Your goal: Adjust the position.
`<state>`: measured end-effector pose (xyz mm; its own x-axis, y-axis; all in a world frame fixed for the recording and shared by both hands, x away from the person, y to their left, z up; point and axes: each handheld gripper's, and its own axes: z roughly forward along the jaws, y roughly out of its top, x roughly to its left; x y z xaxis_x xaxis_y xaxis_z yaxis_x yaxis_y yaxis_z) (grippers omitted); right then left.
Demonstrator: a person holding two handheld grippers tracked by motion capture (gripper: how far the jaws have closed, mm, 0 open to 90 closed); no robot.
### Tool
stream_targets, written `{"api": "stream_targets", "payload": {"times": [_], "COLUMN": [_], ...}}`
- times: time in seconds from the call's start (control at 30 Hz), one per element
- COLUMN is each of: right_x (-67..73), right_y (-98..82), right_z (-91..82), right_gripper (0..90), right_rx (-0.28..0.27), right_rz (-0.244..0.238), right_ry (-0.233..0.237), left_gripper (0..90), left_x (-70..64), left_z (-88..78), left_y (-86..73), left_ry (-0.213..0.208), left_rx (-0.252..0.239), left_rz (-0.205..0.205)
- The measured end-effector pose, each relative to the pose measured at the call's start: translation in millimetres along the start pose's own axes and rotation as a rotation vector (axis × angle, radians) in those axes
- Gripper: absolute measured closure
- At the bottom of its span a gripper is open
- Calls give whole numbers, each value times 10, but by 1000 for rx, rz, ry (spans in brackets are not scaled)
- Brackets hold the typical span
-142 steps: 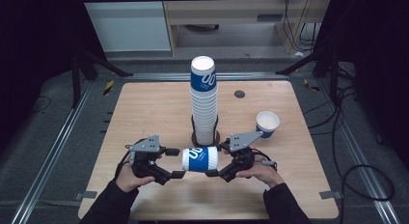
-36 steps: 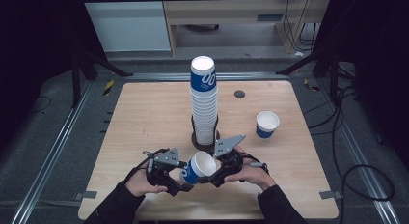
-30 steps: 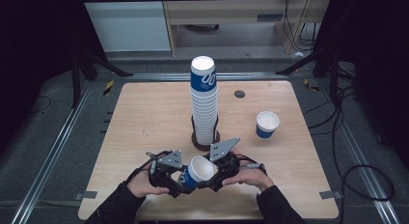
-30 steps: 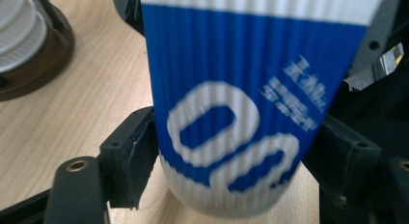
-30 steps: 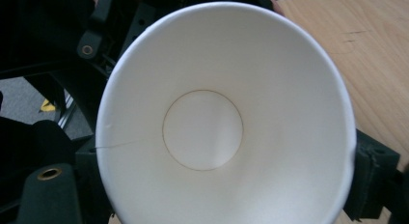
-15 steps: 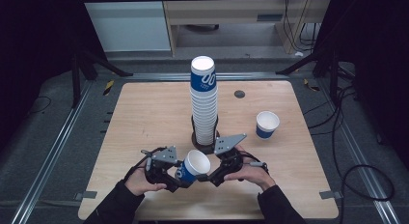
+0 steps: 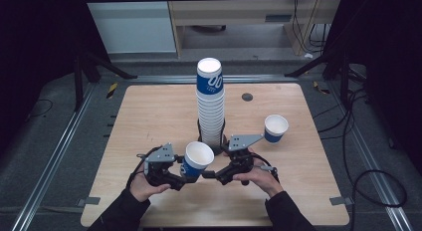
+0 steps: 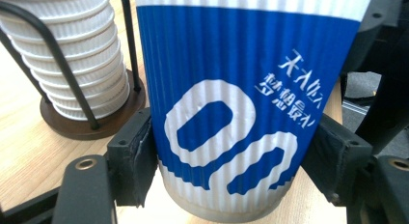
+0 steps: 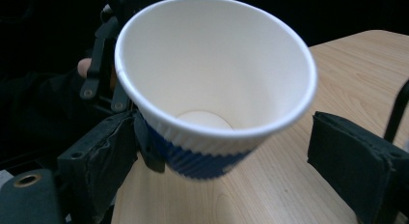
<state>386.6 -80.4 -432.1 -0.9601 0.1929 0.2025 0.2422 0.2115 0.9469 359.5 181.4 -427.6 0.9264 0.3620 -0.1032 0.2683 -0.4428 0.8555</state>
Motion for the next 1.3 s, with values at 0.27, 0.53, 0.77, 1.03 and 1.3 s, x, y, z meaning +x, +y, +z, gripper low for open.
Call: {"api": "stream_targets", "payload": {"times": [0.27, 0.53, 0.77, 1.03, 1.3], "right_x": [43, 53, 61, 15, -23], "right_y": [6, -23, -21, 64, 101], "right_z": [88, 148, 140, -90, -322], "right_gripper": [126, 199, 213, 212, 212], "right_rx": [-39, -39, -27, -73, -78], "right_rz": [31, 40, 20, -2, -21], "right_ry": [51, 77, 63, -24, -157], "left_gripper": [272, 271, 261, 235, 231], "left_x": [-64, -112, -108, -14, 234], "left_z": [48, 85, 91, 61, -142], "left_y": [15, 24, 18, -33, -105], "left_ry": [-4, -9, -11, 10, 128], "left_rx": [-9, -5, 6, 46, 5], "left_rz": [10, 19, 16, -10, -109]}}
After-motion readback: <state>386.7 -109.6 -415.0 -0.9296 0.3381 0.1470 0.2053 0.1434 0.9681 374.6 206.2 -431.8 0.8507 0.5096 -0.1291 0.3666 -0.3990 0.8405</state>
